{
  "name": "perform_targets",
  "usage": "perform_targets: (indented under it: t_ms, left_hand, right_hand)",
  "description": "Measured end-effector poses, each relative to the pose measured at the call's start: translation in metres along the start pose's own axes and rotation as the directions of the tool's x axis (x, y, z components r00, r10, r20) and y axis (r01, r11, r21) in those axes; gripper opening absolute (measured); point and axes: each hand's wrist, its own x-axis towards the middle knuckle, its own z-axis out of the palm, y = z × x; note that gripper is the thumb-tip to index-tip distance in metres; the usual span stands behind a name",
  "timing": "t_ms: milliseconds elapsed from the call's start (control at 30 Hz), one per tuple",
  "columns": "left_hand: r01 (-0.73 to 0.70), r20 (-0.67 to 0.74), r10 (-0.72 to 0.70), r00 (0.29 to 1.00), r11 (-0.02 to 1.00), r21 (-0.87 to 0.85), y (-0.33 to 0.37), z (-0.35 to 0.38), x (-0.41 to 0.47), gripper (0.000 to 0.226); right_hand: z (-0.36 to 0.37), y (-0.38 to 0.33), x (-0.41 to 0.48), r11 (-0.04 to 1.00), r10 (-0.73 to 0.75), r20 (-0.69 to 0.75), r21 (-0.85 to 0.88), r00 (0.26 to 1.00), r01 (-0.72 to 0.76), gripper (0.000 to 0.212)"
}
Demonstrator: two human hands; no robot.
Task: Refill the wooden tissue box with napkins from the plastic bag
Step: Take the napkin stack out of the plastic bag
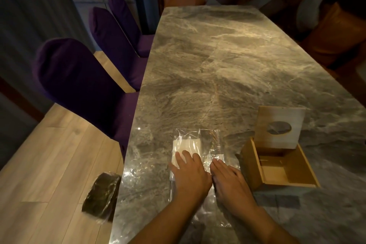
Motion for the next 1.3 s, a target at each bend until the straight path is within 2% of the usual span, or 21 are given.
perform_targets:
  t_ms: [100, 167, 233, 333, 400, 533, 633, 800, 933, 1000, 1067, 1100, 1167, 1233, 1300]
  left_hand:
    - [0.006, -0.02, -0.006, 1.0, 1.0, -0.022, -0.007, -0.011, -0.003, 0.049]
    - [0.027, -0.051, -0.032, 0.998, 0.994, -0.102, -0.015, -0.021, -0.006, 0.043]
    - [0.044, -0.088, -0.062, 0.994, 0.98, -0.195, -0.025, -0.029, -0.008, 0.038]
    - [0.084, -0.098, -0.123, 0.988, 0.939, -0.332, -0.037, -0.041, -0.01, 0.031]
    - [0.116, -0.081, -0.166, 0.983, 0.895, -0.432, -0.047, -0.048, -0.01, 0.03]
    - [0.181, 0.02, -0.22, 0.975, 0.744, -0.643, -0.073, -0.055, -0.008, 0.021]
    - [0.219, 0.068, -0.245, 0.967, 0.669, -0.71, -0.094, -0.057, -0.007, 0.018]
    - [0.257, -0.004, -0.338, 0.941, 0.725, -0.639, -0.121, -0.055, -0.007, 0.011]
    - [0.366, 0.093, -0.389, 0.917, 0.724, -0.585, -0.14, -0.049, -0.001, 0.009]
    - [0.404, 0.15, -0.384, 0.911, 0.757, -0.514, -0.145, -0.044, -0.001, 0.007]
    - [0.415, 0.145, -0.396, 0.907, 0.775, -0.477, -0.146, -0.038, -0.002, 0.012]
    - [0.4, 0.092, -0.407, 0.909, 0.787, -0.469, -0.144, -0.037, -0.004, 0.016]
    - [0.32, -0.111, -0.399, 0.91, 0.848, -0.422, -0.14, -0.035, -0.007, 0.024]
    - [0.166, -0.286, -0.287, 0.914, 0.91, -0.38, -0.133, -0.031, -0.008, 0.029]
    - [-0.006, -0.354, -0.126, 0.927, 0.937, -0.349, -0.123, -0.024, -0.008, 0.035]
  right_hand:
    - [0.0, 0.0, -0.001, 1.0, -0.001, 0.005, -0.01, 1.0, 0.001, 0.059]
    - [0.002, 0.002, -0.001, 1.0, -0.004, 0.003, -0.02, 1.0, 0.004, 0.048]
    - [0.004, 0.004, -0.001, 1.0, -0.001, 0.023, 0.001, 1.0, 0.001, 0.049]
    - [0.005, 0.005, -0.002, 1.0, -0.016, -0.024, 0.015, 1.0, 0.016, 0.047]
    - [0.006, 0.006, -0.001, 0.999, -0.025, -0.035, 0.021, 0.999, 0.026, 0.046]
    - [0.008, 0.007, 0.0, 0.999, -0.022, -0.044, 0.043, 0.999, 0.024, 0.045]
    - [0.008, 0.007, 0.001, 0.999, -0.029, -0.036, 0.036, 0.999, 0.03, 0.045]
    - [0.006, 0.006, 0.002, 0.998, -0.005, -0.001, 0.066, 1.0, 0.005, 0.046]
    - [0.002, 0.005, 0.002, 0.998, -0.025, 0.004, 0.061, 1.0, 0.025, 0.046]
    - [0.0, 0.004, 0.002, 0.996, -0.022, -0.018, 0.081, 1.0, 0.024, 0.046]
    - [-0.003, 0.002, 0.003, 0.994, -0.006, -0.043, 0.11, 0.999, 0.011, 0.046]
    - [-0.004, 0.0, 0.004, 0.993, 0.002, -0.041, 0.114, 0.999, 0.003, 0.045]
    - [-0.008, -0.002, 0.007, 0.997, -0.009, -0.046, 0.075, 0.999, 0.012, 0.043]
    - [-0.012, -0.008, 0.008, 0.996, -0.043, -0.07, 0.075, 0.997, 0.048, 0.037]
    - [-0.014, -0.019, 0.008, 0.992, -0.054, -0.078, 0.108, 0.995, 0.062, 0.036]
